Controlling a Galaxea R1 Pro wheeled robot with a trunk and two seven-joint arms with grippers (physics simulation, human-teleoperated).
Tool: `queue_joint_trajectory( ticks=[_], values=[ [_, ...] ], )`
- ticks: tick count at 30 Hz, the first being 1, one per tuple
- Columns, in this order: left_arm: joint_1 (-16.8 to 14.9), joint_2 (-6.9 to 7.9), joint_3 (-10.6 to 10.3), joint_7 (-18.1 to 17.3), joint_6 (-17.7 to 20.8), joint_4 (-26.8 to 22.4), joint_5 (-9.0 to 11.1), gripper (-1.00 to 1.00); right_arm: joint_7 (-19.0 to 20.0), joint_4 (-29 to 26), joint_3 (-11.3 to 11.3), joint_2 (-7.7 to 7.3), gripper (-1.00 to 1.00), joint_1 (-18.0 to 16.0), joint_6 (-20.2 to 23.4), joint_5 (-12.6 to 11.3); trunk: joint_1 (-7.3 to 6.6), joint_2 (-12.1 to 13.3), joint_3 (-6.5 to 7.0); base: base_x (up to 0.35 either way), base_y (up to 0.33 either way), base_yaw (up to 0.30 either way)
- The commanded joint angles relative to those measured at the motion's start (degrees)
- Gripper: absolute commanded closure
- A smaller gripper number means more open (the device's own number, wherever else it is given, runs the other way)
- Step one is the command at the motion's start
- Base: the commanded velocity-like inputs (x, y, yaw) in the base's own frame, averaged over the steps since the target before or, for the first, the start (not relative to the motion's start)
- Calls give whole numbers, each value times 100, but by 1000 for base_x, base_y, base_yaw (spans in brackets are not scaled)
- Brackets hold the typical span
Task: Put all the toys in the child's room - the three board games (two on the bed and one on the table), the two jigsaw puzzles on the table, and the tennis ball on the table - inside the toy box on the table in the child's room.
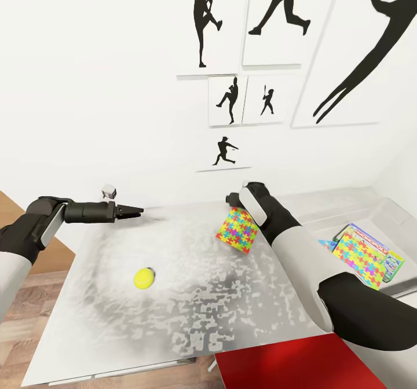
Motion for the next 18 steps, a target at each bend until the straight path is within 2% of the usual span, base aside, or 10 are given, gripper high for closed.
queue_joint_trajectory(
  ticks=[1,11,18],
  values=[
    [-7,6,-25,-8,59,1,30,-100,-53,-13,26,-3,-100,-6,6,-62,3,-11,-11,0,0,0],
    [-7,4,-28,-12,85,-32,61,-100,-51,-37,28,-3,-100,-11,2,-58,3,-11,-11,0,0,0],
    [-15,4,-24,-20,322,-263,79,-100,-62,-47,33,-3,-100,-22,8,-58,3,-11,-11,0,0,0]
  ],
)
